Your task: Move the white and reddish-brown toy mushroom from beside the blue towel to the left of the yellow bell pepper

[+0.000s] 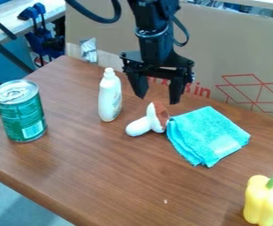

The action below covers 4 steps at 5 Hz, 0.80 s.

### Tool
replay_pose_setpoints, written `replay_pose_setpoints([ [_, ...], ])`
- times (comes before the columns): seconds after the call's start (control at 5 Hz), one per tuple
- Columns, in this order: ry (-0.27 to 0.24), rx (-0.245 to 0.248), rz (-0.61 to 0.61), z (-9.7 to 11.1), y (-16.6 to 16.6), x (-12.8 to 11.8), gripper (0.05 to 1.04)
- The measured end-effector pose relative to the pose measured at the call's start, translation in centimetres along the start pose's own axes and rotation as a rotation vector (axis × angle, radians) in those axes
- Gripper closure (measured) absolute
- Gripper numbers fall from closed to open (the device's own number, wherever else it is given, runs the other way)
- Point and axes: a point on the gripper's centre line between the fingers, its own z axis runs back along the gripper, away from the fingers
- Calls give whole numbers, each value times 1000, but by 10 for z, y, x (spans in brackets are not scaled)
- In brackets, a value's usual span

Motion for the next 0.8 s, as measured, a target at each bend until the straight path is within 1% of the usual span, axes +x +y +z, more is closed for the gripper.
replay_pose_setpoints([
  [0.2, 8, 66, 63, -15, 7, 4, 82],
  [0.4, -14, 109, 133, -26, 8, 8, 82],
  [0.6, 2, 130, 164, -34, 9, 12, 82],
  [0.8, 22, 140, 191, -43, 12, 13, 82],
])
